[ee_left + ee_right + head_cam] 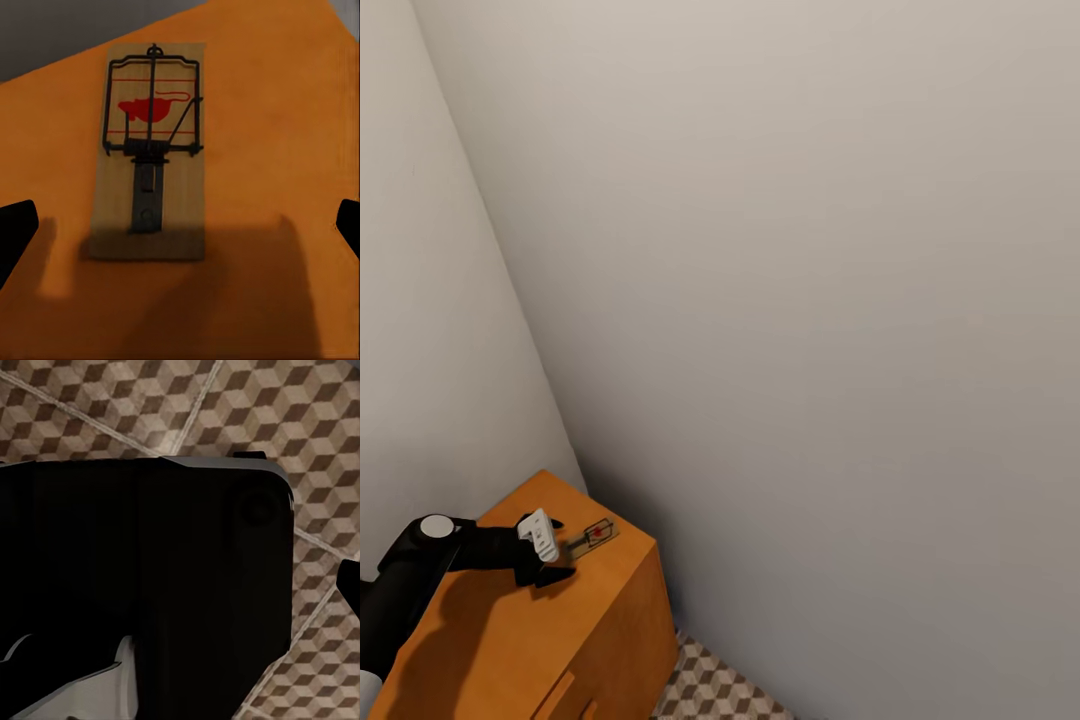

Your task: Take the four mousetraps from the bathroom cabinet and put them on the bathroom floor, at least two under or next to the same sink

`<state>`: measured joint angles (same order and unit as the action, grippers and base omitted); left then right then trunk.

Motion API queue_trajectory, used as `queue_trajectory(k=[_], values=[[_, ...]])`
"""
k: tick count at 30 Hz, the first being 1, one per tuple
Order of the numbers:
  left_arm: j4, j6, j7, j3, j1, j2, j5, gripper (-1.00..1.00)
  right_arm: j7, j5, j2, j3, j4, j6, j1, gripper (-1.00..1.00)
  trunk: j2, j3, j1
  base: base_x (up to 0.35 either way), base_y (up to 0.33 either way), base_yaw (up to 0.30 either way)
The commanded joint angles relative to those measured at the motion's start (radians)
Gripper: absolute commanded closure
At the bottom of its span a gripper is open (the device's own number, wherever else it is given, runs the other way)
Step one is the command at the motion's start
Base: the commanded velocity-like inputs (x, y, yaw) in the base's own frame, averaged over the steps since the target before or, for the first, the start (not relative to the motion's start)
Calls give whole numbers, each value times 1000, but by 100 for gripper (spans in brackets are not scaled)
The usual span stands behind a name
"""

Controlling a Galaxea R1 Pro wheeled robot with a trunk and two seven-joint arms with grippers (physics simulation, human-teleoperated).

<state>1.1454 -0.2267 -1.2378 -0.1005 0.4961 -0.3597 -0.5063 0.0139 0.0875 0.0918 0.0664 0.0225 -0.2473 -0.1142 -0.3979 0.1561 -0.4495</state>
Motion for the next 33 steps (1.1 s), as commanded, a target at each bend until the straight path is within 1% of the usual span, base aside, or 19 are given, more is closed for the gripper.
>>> queue_trajectory(k=[1,5,13,33], values=[[2,-10,-11,-1,1,0,-3,-100,1,9,0,7,-1,-4,-1,-100,-2,3,-1,0,0,0],[2,-9,-23,-3,1,-3,-3,-100,1,9,0,7,-1,-3,-1,-100,-2,6,-1,0,0,0],[2,-7,-29,-5,1,-12,-2,-100,1,9,0,7,-1,-4,-1,-100,-2,7,-1,0,0,0],[5,-6,-29,-5,1,-13,-1,-100,1,9,0,7,-1,-4,-1,-100,-2,7,-1,0,0,0]])
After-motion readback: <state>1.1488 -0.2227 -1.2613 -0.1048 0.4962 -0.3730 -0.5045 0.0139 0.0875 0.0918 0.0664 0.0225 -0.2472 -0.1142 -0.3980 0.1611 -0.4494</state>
